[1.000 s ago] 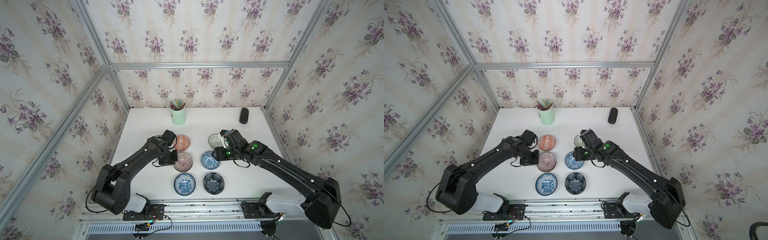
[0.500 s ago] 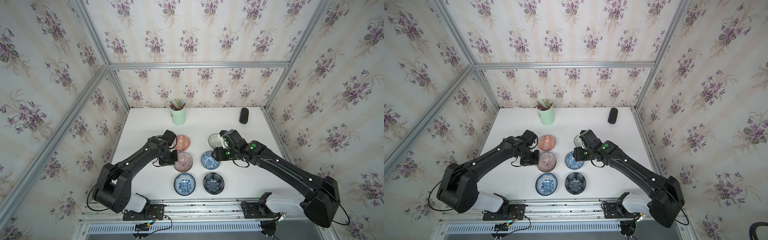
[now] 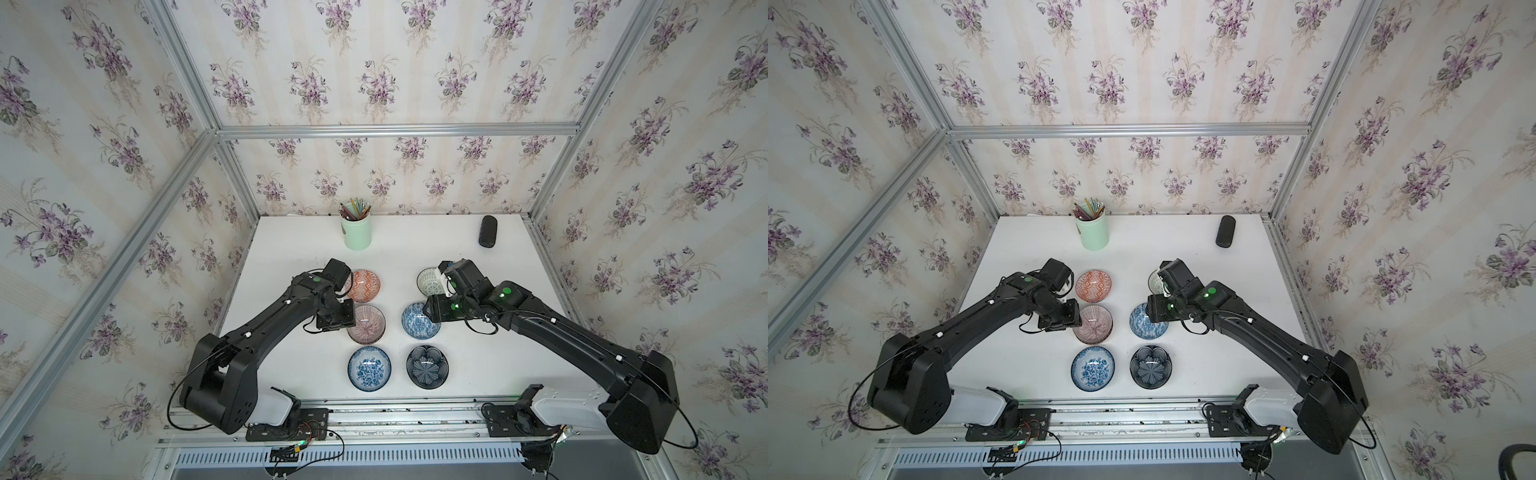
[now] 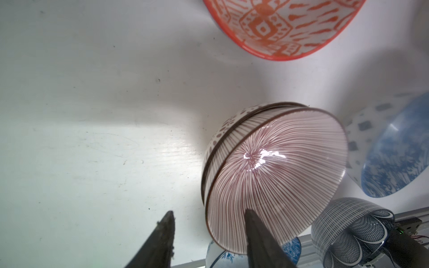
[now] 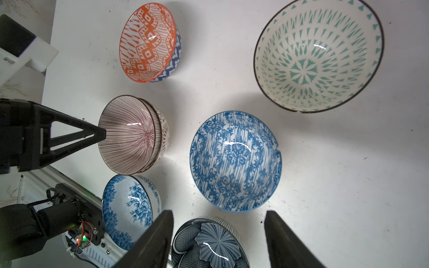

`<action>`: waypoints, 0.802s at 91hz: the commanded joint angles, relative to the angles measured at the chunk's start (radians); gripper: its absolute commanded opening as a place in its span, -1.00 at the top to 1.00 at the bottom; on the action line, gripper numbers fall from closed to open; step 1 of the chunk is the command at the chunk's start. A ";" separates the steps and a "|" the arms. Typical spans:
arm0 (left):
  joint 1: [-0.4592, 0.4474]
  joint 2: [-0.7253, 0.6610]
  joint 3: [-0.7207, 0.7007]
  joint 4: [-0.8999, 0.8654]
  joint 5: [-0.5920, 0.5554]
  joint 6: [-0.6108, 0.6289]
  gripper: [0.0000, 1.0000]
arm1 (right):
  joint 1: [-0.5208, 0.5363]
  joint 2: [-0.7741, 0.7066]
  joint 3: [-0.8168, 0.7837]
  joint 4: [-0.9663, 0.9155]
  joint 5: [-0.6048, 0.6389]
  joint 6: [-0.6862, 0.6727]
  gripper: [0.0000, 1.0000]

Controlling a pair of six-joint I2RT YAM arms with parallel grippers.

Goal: Stack the bowls
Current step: Place the bowl on the bowl, then pick up the bowl from the center of the board.

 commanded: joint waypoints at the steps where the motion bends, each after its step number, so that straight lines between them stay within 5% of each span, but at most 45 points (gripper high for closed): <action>1: 0.000 -0.067 0.019 -0.046 -0.046 -0.003 -0.20 | -0.007 0.010 0.023 0.013 0.040 -0.014 -0.36; 46: -0.001 -0.481 -0.119 -0.091 -0.059 -0.066 -0.23 | -0.310 0.199 0.111 0.050 0.029 -0.012 -0.19; 73: 0.001 -0.571 -0.142 -0.077 -0.070 -0.076 -0.27 | -0.354 0.342 0.144 0.137 -0.019 0.000 -0.04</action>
